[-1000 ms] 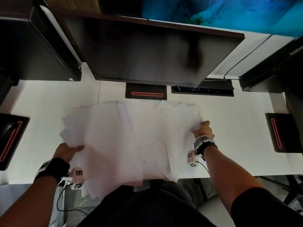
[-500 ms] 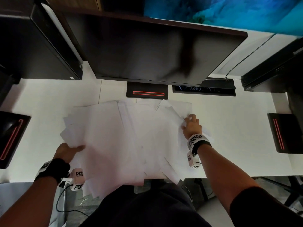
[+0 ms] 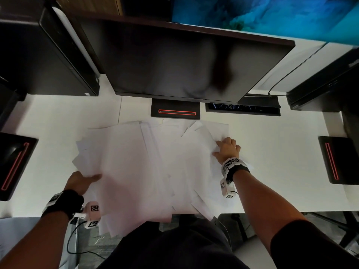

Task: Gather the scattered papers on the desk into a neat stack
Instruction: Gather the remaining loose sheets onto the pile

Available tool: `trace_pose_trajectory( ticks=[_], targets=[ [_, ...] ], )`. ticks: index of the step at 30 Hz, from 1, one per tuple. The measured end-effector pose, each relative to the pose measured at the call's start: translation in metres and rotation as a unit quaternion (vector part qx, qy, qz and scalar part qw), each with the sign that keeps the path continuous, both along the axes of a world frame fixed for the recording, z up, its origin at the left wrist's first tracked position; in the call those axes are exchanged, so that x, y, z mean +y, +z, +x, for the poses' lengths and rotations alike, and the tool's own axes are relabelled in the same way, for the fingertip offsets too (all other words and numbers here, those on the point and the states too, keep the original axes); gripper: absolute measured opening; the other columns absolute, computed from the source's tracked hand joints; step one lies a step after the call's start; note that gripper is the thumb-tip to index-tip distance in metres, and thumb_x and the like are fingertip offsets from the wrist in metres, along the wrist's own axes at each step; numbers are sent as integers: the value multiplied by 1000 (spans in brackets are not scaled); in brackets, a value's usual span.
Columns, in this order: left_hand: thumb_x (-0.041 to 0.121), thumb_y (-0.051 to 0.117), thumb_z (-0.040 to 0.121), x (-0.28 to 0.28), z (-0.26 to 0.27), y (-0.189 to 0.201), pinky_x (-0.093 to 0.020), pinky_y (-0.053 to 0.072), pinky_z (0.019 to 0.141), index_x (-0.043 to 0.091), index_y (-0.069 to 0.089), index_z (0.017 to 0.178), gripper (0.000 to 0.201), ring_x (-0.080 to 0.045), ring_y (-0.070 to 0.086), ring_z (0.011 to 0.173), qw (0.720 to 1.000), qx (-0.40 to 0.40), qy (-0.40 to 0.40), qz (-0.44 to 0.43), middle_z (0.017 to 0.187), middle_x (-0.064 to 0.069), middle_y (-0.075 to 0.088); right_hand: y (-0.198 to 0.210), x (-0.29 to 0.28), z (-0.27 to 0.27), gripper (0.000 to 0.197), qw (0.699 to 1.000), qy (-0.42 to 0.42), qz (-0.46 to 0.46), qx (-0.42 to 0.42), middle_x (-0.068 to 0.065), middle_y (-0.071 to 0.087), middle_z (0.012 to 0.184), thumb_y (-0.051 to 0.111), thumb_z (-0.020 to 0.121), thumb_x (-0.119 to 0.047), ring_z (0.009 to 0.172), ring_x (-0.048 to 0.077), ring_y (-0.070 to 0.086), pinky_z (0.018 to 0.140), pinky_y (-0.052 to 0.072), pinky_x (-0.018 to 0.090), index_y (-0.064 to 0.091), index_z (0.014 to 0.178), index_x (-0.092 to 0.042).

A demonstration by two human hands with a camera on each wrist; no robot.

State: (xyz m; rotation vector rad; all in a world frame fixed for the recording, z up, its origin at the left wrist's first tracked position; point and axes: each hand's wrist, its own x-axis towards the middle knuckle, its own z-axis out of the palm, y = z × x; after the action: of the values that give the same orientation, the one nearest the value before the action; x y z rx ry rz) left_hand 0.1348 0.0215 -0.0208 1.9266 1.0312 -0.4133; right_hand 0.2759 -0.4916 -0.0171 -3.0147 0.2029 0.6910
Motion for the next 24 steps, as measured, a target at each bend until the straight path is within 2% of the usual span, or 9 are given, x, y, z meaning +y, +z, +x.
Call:
trace_pose_trajectory(
  ticks=[3, 5, 8, 9, 11, 13, 17, 20, 24],
  targets=[
    [13, 85, 77, -1, 0, 1, -47, 53, 88, -8, 68, 114, 46, -38, 68, 99, 1000, 2, -4, 2, 111, -27, 70, 6, -5, 1, 34, 995, -62, 81, 4, 11, 48, 116, 67, 83, -26, 107, 36, 56, 92, 48, 41, 60, 114, -16],
    [11, 84, 78, -3, 0, 2, -45, 52, 86, -9, 67, 114, 45, -35, 67, 96, 1000, -4, 0, -4, 112, -28, 69, 9, -17, -4, 26, 984, -130, 122, -12, 11, 47, 107, 67, 83, -21, 95, 38, 60, 81, 49, 36, 59, 106, -10],
    [9, 83, 79, -5, 1, 4, -42, 49, 87, -10, 66, 116, 45, -36, 66, 100, 1000, -11, 3, -9, 115, -28, 68, 9, -41, -20, 28, 953, -255, 163, -28, 16, 61, 109, 72, 81, -21, 98, 35, 62, 82, 50, 37, 60, 103, -8],
    [9, 83, 79, -5, 1, 5, -41, 49, 88, -10, 66, 116, 45, -37, 66, 103, 1000, -11, 0, -9, 116, -28, 68, 10, -47, -25, 29, 934, -309, 177, -35, 16, 65, 110, 73, 81, -20, 97, 34, 63, 83, 51, 37, 60, 103, -8],
    [9, 83, 79, -5, 1, 5, -40, 49, 88, -10, 65, 117, 46, -37, 66, 104, 1000, -12, 0, -9, 117, -28, 68, 12, -53, -34, 41, 889, -407, 201, -53, 16, 65, 117, 75, 80, -16, 99, 32, 62, 85, 50, 36, 55, 116, -11],
    [7, 82, 80, -7, 2, 7, -38, 47, 86, -10, 65, 118, 46, -35, 65, 102, 1000, -15, 8, -17, 118, -28, 67, 11, -52, -37, 59, 863, -453, 217, -55, 15, 62, 125, 78, 77, -16, 111, 33, 61, 91, 49, 37, 47, 127, -11],
    [6, 82, 79, -10, 2, 8, -35, 44, 84, -10, 65, 118, 45, -31, 63, 99, 1000, -17, 8, -19, 118, -27, 67, 3, -27, -28, 83, 887, -432, 163, 10, 15, 48, 134, 89, 66, -33, 124, 38, 52, 103, 45, 48, 42, 129, -7],
    [7, 82, 79, -8, 1, 8, -37, 45, 84, -10, 65, 116, 44, -36, 65, 103, 1000, -14, 8, -16, 117, -28, 68, 3, 0, -20, 90, 903, -417, 104, 21, 14, 39, 132, 89, 62, -41, 126, 37, 43, 100, 43, 55, 39, 129, -7],
    [10, 83, 79, -7, 0, 8, -39, 49, 86, -9, 67, 115, 44, -35, 66, 100, 1000, -9, 9, -13, 113, -26, 69, 4, 20, -7, 89, 916, -390, 94, -3, 12, 38, 130, 90, 62, -37, 123, 35, 43, 99, 44, 55, 40, 129, -8]
  ],
)
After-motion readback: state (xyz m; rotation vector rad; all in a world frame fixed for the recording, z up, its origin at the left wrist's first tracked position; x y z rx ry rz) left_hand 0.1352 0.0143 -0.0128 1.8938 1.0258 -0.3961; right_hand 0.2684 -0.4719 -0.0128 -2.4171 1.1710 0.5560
